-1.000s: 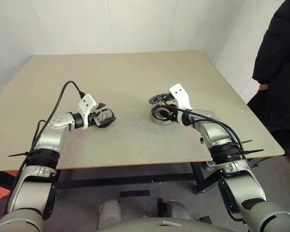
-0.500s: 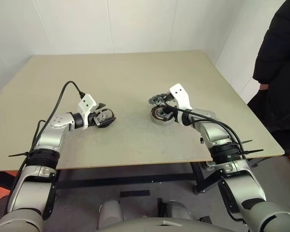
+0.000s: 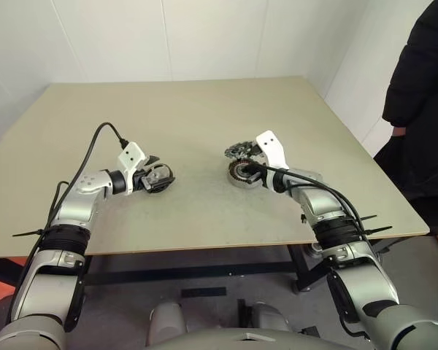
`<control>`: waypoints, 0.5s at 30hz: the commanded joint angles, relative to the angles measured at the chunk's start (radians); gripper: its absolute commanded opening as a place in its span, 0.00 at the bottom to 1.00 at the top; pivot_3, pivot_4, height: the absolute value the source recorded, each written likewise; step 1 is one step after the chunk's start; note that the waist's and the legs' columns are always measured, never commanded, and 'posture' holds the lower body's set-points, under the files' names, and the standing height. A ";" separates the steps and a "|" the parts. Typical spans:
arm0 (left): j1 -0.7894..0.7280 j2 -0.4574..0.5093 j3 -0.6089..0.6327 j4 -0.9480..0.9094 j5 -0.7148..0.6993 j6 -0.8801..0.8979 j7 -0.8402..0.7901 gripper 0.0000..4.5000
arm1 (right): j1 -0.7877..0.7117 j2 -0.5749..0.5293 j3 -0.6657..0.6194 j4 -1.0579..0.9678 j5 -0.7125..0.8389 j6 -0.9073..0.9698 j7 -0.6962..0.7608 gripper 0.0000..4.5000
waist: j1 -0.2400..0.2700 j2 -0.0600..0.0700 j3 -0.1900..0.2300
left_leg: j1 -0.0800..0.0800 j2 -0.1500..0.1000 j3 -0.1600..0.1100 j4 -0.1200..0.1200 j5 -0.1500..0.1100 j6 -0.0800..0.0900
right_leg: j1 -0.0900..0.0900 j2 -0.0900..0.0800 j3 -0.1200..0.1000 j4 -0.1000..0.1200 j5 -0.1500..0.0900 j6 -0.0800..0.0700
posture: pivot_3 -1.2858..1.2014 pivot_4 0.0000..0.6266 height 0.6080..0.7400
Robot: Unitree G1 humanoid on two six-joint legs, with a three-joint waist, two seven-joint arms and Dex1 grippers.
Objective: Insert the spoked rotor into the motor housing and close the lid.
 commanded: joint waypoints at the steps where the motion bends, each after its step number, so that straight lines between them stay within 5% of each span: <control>1: -0.008 0.013 0.013 -0.009 0.006 -0.020 -0.001 1.00 | 0.007 -0.018 -0.006 -0.047 0.010 0.014 0.016 0.00 | 0.000 0.000 0.000 | 0.000 0.000 0.000 0.000 0.000 0.000 | 0.000 0.000 0.000 0.000 0.000 0.000 | 0.52 0.00 1.00; 15: -0.006 0.004 0.012 -0.004 0.010 -0.022 -0.003 1.00 | -0.038 -0.024 -0.027 -0.106 0.027 0.041 0.012 0.00 | 0.000 0.000 0.000 | -0.001 0.000 0.000 0.000 0.000 0.000 | -0.001 0.000 0.000 -0.001 0.000 0.000 | 0.52 0.00 1.00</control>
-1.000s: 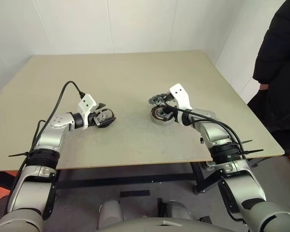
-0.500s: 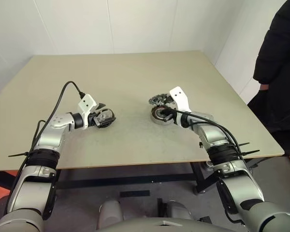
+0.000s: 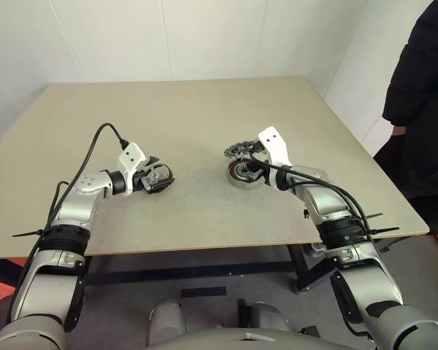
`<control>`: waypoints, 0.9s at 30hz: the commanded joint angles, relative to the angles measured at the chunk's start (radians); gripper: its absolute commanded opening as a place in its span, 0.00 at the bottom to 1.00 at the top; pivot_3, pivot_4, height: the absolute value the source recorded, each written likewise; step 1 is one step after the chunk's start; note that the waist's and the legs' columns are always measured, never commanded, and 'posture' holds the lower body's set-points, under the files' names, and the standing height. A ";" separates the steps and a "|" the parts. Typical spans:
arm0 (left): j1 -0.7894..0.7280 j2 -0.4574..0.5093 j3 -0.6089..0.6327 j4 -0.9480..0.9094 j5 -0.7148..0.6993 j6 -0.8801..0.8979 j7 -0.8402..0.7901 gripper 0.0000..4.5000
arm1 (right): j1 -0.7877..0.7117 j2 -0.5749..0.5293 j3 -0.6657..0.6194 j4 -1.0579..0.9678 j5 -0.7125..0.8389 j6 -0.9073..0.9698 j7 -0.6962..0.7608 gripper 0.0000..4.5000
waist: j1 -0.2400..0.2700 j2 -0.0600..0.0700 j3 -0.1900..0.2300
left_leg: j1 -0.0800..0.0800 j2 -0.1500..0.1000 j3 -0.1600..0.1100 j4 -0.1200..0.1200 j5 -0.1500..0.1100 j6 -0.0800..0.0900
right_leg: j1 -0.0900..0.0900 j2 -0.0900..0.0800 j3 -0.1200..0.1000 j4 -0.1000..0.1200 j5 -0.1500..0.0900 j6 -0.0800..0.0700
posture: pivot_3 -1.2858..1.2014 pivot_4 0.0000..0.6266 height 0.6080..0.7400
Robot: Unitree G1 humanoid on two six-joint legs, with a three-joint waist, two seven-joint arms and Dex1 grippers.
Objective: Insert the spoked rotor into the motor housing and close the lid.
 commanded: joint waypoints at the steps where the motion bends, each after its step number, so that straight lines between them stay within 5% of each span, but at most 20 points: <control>1: -0.004 0.004 0.012 -0.012 -0.003 -0.014 -0.002 1.00 | -0.033 0.001 -0.024 -0.016 0.017 -0.012 -0.002 0.00 | 0.000 0.000 0.000 | 0.000 0.000 0.000 0.000 0.000 0.000 | 0.000 0.000 0.000 0.000 0.000 0.000 | 0.52 0.00 1.00; 7: 0.002 0.003 0.012 -0.016 -0.002 -0.012 0.001 1.00 | -0.011 0.025 -0.019 0.144 0.006 -0.076 -0.014 0.00 | -0.001 0.000 0.000 | 0.000 0.000 0.000 0.000 0.000 0.000 | 0.000 0.000 0.000 0.000 0.000 0.000 | 0.52 0.00 1.00; 27: -0.008 -0.008 0.007 0.007 0.004 -0.023 0.001 1.00 | -0.057 -0.005 -0.031 0.078 0.019 -0.068 -0.022 0.00 | -0.001 0.000 0.000 | 0.000 0.000 0.000 0.000 0.000 0.000 | 0.000 0.000 0.000 0.000 0.000 0.000 | 0.52 0.00 1.00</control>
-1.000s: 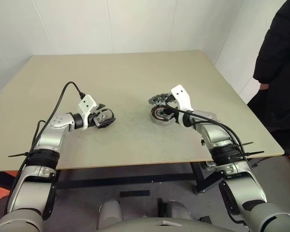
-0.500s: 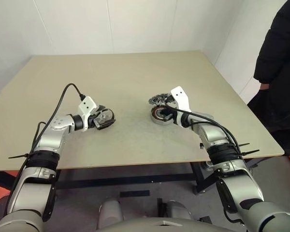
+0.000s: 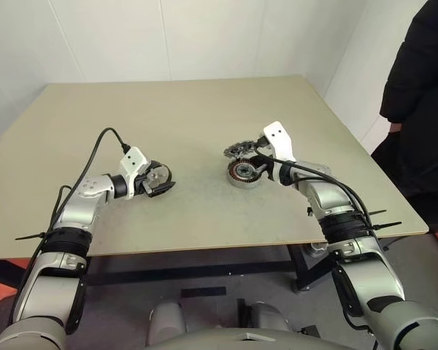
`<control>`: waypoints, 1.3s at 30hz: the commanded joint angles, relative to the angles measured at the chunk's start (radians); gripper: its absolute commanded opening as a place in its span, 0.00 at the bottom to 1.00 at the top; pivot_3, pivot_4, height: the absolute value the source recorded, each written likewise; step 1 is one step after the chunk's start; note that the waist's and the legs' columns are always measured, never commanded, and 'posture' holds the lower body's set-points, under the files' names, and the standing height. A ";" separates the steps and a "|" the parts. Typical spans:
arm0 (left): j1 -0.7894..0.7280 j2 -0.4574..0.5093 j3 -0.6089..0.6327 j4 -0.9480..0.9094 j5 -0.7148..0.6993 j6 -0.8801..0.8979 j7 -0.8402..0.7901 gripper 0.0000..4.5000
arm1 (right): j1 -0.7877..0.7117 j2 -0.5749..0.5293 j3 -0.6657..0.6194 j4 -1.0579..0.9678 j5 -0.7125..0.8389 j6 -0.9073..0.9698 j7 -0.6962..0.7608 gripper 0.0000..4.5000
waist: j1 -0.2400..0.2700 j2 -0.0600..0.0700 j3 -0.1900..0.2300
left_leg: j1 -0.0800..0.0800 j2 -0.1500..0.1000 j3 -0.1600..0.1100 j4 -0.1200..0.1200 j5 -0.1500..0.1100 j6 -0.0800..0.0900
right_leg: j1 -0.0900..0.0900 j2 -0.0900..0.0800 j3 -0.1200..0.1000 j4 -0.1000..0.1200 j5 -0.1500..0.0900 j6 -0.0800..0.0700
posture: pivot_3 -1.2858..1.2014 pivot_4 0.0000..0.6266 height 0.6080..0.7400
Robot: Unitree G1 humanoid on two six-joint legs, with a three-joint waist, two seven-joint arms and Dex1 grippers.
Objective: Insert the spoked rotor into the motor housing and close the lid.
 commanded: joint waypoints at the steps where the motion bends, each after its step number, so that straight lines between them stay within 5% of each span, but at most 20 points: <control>1: -0.021 0.006 0.012 -0.011 0.001 -0.021 -0.001 1.00 | -0.019 0.019 -0.011 0.032 0.005 -0.019 -0.011 0.00 | 0.000 0.000 0.000 | 0.000 0.000 0.000 0.000 0.000 0.000 | 0.000 0.000 0.000 0.000 0.000 0.000 | 0.52 0.00 1.00; 7: -0.018 0.008 0.015 -0.013 0.001 -0.020 0.002 1.00 | -0.003 0.033 0.005 0.144 -0.029 -0.046 -0.043 0.00 | -0.001 0.000 0.000 | 0.001 0.000 0.000 0.000 0.000 0.000 | 0.001 0.000 0.000 0.000 0.000 0.000 | 0.52 0.00 1.00; 25: -0.026 0.005 0.013 0.009 0.005 -0.031 0.005 1.00 | -0.039 0.012 -0.005 -0.083 -0.018 0.030 -0.043 0.00 | 0.000 0.000 0.000 | 0.000 0.000 0.000 -0.001 0.000 0.000 | 0.000 0.000 0.000 -0.001 0.000 0.000 | 0.52 0.00 1.00; 39: -0.047 0.018 0.020 0.049 0.015 -0.047 0.007 1.00 | -0.014 0.022 0.033 0.104 -0.064 -0.026 -0.053 0.00 | -0.001 0.000 0.000 | 0.001 0.000 0.000 -0.001 0.000 0.000 | 0.001 0.000 0.000 -0.001 0.000 0.000 | 0.52 0.00 1.00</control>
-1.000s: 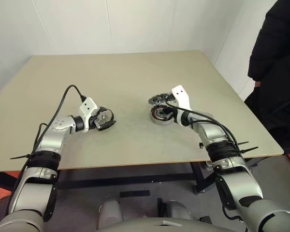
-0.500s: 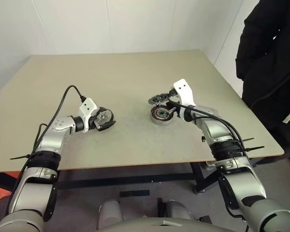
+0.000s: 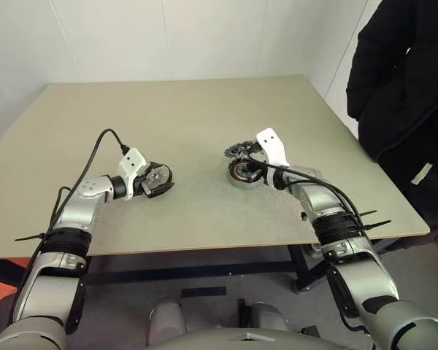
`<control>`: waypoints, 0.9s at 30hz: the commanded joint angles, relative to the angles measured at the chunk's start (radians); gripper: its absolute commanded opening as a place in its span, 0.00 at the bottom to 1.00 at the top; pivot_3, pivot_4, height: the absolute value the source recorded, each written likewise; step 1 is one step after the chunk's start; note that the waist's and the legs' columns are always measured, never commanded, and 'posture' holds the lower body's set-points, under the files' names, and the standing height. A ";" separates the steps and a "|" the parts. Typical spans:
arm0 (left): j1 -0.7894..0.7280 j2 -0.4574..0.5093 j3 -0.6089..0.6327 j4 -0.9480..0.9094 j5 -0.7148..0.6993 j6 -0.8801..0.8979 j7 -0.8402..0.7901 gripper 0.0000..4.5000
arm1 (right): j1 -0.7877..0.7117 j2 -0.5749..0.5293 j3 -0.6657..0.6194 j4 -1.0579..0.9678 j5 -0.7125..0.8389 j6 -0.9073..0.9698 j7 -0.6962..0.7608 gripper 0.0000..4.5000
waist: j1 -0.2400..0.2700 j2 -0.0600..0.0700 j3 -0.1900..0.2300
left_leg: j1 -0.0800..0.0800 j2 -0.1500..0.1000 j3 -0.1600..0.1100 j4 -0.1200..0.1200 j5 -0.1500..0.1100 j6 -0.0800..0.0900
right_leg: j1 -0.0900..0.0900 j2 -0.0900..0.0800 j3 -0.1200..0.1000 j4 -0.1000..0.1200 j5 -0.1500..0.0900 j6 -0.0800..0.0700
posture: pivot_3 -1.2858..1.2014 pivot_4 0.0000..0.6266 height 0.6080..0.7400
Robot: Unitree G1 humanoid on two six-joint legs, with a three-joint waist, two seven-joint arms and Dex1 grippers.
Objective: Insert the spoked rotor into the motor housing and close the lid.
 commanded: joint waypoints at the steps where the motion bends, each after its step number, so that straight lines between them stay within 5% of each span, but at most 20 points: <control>1: -0.034 0.011 0.019 0.000 0.001 -0.027 0.006 1.00 | -0.017 -0.015 -0.008 0.036 -0.021 -0.011 -0.018 0.00 | 0.000 0.000 0.000 | 0.000 0.000 0.000 0.000 0.000 0.000 | 0.000 0.000 0.000 0.000 0.000 0.000 | 0.52 0.00 1.00; 17: -0.033 0.007 0.018 0.008 0.002 -0.034 0.006 1.00 | -0.012 -0.014 0.009 -0.201 -0.002 0.081 0.001 0.00 | 0.001 0.000 0.000 | -0.001 0.000 0.000 0.000 0.000 0.000 | -0.001 0.000 0.000 0.000 0.000 0.000 | 0.52 0.00 1.00; 27: -0.034 0.006 0.018 0.010 0.004 -0.035 0.009 1.00 | 0.058 0.027 0.061 -0.102 -0.038 0.056 -0.020 0.00 | 0.001 0.000 0.000 | -0.001 0.000 0.000 0.000 0.000 0.000 | -0.001 0.000 0.000 0.000 0.000 0.000 | 0.52 0.00 1.00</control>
